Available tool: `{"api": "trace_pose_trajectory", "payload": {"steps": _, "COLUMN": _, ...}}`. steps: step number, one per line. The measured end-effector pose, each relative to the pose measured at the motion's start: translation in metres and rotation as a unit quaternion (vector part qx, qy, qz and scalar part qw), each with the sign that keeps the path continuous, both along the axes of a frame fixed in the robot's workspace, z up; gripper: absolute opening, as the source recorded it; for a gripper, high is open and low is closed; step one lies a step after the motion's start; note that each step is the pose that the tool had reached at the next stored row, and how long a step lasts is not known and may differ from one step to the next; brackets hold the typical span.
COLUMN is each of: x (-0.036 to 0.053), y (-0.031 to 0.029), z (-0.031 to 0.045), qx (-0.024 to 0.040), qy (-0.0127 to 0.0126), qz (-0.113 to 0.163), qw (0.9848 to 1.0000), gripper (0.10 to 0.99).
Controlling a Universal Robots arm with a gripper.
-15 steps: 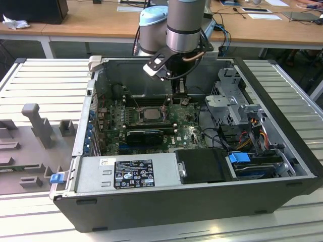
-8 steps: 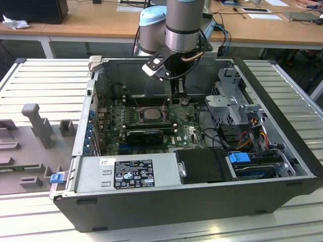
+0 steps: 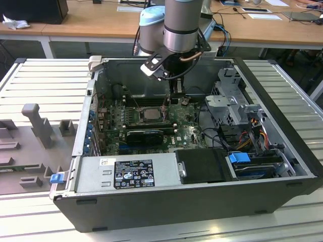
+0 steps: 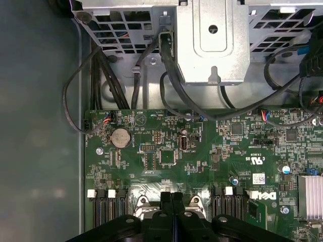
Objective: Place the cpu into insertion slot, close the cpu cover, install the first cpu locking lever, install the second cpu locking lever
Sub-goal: 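Close the cpu cover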
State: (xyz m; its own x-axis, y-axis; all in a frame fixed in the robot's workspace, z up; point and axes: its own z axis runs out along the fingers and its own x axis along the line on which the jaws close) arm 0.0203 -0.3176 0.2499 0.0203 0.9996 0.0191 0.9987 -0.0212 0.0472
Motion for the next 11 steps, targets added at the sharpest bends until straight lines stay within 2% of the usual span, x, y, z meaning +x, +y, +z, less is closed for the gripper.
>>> {"api": "trace_pose_trajectory", "payload": {"steps": 11, "x": -0.0039, "y": 0.0, "z": 0.0, "qx": 0.0, "qy": 0.0, "qz": 0.0, "qw": 1.0, "gripper": 0.106}}
